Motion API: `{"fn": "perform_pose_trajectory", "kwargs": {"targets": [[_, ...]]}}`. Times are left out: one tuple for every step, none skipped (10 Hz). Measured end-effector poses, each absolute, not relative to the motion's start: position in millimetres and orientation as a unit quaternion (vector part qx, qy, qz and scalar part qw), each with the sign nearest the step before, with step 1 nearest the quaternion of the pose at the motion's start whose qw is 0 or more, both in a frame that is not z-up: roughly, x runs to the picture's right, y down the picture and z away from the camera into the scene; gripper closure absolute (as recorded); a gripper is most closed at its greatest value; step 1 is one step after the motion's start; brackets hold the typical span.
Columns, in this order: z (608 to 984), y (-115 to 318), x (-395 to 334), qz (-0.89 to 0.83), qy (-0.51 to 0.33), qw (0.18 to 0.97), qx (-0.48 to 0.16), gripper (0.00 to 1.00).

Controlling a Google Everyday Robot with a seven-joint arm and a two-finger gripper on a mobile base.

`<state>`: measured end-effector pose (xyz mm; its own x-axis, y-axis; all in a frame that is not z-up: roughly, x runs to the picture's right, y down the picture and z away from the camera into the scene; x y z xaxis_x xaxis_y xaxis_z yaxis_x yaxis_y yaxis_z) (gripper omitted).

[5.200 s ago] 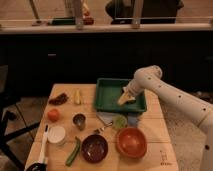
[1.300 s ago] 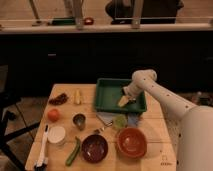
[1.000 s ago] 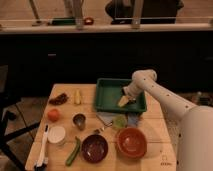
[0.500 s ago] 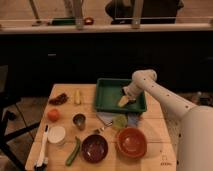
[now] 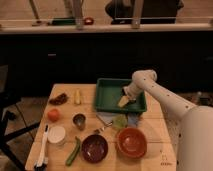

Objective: Place eraser in paper cup

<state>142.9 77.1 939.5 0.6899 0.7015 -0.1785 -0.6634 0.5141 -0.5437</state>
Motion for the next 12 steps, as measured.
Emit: {"fn": "perform_pose_trajectory", "kwargs": {"targets": [[939.5,77.1,142.9,0.392,-0.032,0.869,-0.298,0.20],[939.5,77.0,143.0,0.392,-0.032,0.870,-0.298,0.20],[939.4,76.9,143.0,0.392,-0.032,0.870,-0.298,0.20],[939.0,76.3,143.2,0.392,-0.032,0.870,-0.298,0.20],[939.1,76.4,143.2,0.392,-0.032,0.870,-0.298,0.20],[939.0,76.4,143.2,0.392,-0.032,0.870,-0.298,0.20],[937.7,76.7,143.8,0.392,-0.033,0.871,-0.295,0.20],[929.8,77.9,145.0,0.393,-0.038,0.874,-0.284,0.20],[920.8,75.6,143.5,0.396,-0.049,0.877,-0.269,0.20],[901.9,66.1,142.2,0.399,-0.065,0.881,-0.246,0.20],[884.0,56.1,139.4,0.400,-0.078,0.885,-0.228,0.20],[867.7,47.3,135.5,0.399,-0.089,0.887,-0.214,0.20]]}}
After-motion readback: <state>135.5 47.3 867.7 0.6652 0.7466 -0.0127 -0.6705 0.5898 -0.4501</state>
